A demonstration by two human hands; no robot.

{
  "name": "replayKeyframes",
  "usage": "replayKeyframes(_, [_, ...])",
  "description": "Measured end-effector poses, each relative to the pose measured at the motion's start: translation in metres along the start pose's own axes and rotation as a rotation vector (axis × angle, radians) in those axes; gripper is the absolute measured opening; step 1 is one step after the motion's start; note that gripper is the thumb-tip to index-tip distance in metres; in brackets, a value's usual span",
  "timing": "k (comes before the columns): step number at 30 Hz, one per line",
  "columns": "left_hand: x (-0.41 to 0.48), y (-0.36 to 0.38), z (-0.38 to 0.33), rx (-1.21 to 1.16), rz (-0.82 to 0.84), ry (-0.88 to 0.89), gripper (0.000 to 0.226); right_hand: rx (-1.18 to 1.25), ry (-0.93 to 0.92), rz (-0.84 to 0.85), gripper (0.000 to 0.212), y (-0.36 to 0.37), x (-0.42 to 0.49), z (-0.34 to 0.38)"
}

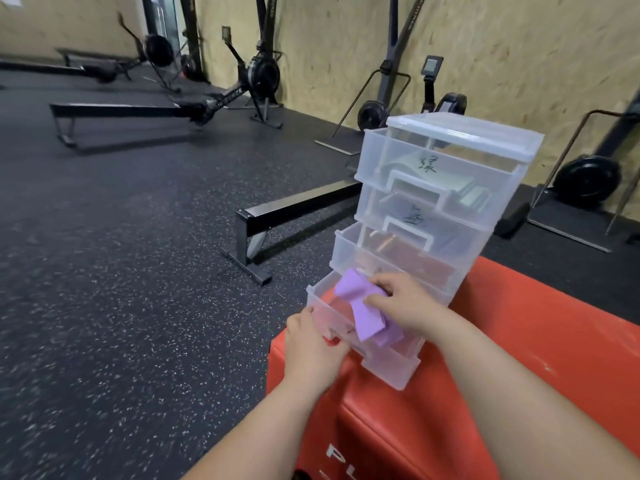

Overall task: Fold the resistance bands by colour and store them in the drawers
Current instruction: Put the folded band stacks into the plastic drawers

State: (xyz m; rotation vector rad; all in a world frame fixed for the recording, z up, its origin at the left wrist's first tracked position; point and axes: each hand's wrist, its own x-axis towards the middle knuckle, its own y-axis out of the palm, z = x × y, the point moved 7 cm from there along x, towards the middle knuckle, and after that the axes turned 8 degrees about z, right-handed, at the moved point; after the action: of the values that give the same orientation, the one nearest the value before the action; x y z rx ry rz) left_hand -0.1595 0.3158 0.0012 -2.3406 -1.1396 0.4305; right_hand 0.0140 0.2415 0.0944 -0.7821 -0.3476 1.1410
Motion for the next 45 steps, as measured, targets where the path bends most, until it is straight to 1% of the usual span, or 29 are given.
replayKeyframes(3, [0.005,0.013,-0.005,-0.008,-0.002,0.016,0.097,-0.040,0.038,-0.060,0.017,-0.015,0.011,-0.019])
replayKeyframes(5, [0.003,0.021,-0.010,-0.034,0.018,0.009,0.112,-0.093,0.063,-0.042,0.012,-0.020,0.018,-0.031])
replayKeyframes(7, [0.001,0.026,-0.015,-0.035,0.011,0.008,0.119,-0.197,0.082,-0.006,0.005,-0.018,0.028,-0.038])
replayKeyframes(10, [0.000,0.031,-0.017,-0.036,0.003,0.026,0.128,-0.298,0.079,0.072,0.003,-0.002,0.043,-0.037])
replayKeyframes(13, [0.000,0.034,-0.013,-0.031,0.007,0.016,0.136,-0.309,0.108,0.216,0.012,0.023,0.053,-0.039])
replayKeyframes(14, [0.001,0.034,-0.012,-0.031,0.001,0.013,0.137,-0.330,0.138,0.263,0.017,0.031,0.053,-0.044])
replayKeyframes(16, [0.001,0.032,-0.011,-0.033,-0.022,0.013,0.134,-0.436,0.210,0.307,0.040,0.044,0.053,-0.061])
replayKeyframes(18, [0.001,0.033,-0.011,-0.024,-0.020,0.005,0.124,-0.543,0.241,0.279,0.054,0.049,0.052,-0.074])
replayKeyframes(19, [0.002,0.034,-0.010,-0.015,-0.017,0.006,0.116,-0.562,0.233,0.249,0.055,0.048,0.052,-0.076])
replayKeyframes(21, [0.004,0.035,-0.011,0.000,-0.014,0.012,0.108,-0.594,0.212,0.196,0.047,0.040,0.050,-0.075])
replayKeyframes(23, [0.004,0.037,-0.012,0.010,-0.007,0.022,0.116,-0.582,0.203,0.166,0.042,0.032,0.046,-0.075])
replayKeyframes(26, [0.004,0.039,-0.013,0.010,-0.008,0.026,0.128,-0.505,0.171,0.166,0.038,0.022,0.041,-0.074])
replayKeyframes(30, [0.005,0.042,-0.013,0.023,0.005,0.025,0.129,-0.327,0.098,0.176,0.034,0.012,0.030,-0.071])
replayKeyframes(32, [0.005,0.042,-0.014,0.037,0.009,0.023,0.129,-0.332,0.054,0.179,0.034,0.010,0.022,-0.068])
replayKeyframes(34, [0.006,0.043,-0.015,0.040,0.009,0.024,0.130,-0.423,0.036,0.186,0.031,0.008,0.011,-0.062])
replayKeyframes(35, [0.007,0.045,-0.016,0.045,0.011,0.026,0.130,-0.447,0.037,0.165,0.030,0.006,0.004,-0.059])
replayKeyframes(37, [0.010,0.047,-0.020,0.056,0.020,0.029,0.130,-0.419,0.036,0.060,0.028,-0.002,-0.010,-0.052])
replayKeyframes(42, [0.028,0.057,-0.033,0.082,0.023,0.032,0.129,-0.378,-0.078,-0.441,0.025,-0.022,-0.052,-0.055])
replayKeyframes(44, [0.036,0.064,-0.039,0.064,0.018,0.055,0.121,-0.394,-0.083,-0.586,0.023,-0.024,-0.074,-0.065])
replayKeyframes(45, [0.041,0.068,-0.041,0.047,0.017,0.061,0.118,-0.396,-0.072,-0.628,0.023,-0.023,-0.084,-0.071])
